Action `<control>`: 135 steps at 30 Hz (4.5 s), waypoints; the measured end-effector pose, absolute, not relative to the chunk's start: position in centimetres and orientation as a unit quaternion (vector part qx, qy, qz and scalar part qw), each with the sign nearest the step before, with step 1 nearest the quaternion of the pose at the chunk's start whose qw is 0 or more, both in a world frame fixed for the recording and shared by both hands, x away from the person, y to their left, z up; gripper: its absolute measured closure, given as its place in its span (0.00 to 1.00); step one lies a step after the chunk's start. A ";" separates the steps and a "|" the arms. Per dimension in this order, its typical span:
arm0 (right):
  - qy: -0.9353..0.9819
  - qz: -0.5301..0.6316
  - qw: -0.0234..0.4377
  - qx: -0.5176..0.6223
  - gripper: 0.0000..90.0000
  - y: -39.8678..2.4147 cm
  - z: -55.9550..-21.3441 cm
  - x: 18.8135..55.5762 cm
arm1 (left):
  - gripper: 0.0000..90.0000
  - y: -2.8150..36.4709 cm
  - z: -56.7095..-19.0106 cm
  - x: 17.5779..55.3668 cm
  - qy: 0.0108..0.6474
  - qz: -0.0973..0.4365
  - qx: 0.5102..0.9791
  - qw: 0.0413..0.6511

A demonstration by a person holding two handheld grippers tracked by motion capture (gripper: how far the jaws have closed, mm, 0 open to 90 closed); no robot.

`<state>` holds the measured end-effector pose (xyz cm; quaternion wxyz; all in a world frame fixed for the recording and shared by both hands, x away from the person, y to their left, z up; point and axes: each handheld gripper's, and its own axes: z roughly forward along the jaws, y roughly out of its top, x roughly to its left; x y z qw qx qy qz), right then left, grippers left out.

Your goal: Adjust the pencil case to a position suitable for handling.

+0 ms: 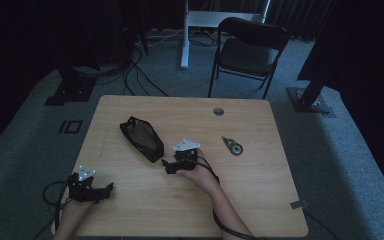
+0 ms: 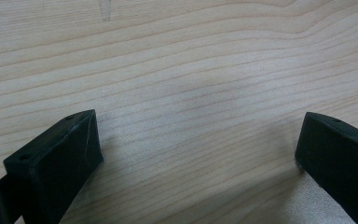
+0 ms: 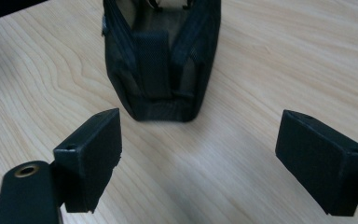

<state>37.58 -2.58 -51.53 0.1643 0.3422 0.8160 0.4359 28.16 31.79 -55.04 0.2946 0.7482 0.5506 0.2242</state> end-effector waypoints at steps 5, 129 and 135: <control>0.817 0.439 0.164 0.337 0.16 -1.7 -51.1 37.9 | 0.00 31.8 -55.0 28.2 0.551 0.224 0.748 0.295; 0.767 0.415 0.200 0.447 0.81 -19.3 -51.6 29.2 | 0.00 31.8 -55.0 28.1 0.550 0.225 0.749 0.294; 0.759 0.417 0.202 0.457 0.81 -19.8 -51.7 27.7 | 0.00 31.8 -55.0 28.1 0.550 0.225 0.748 0.294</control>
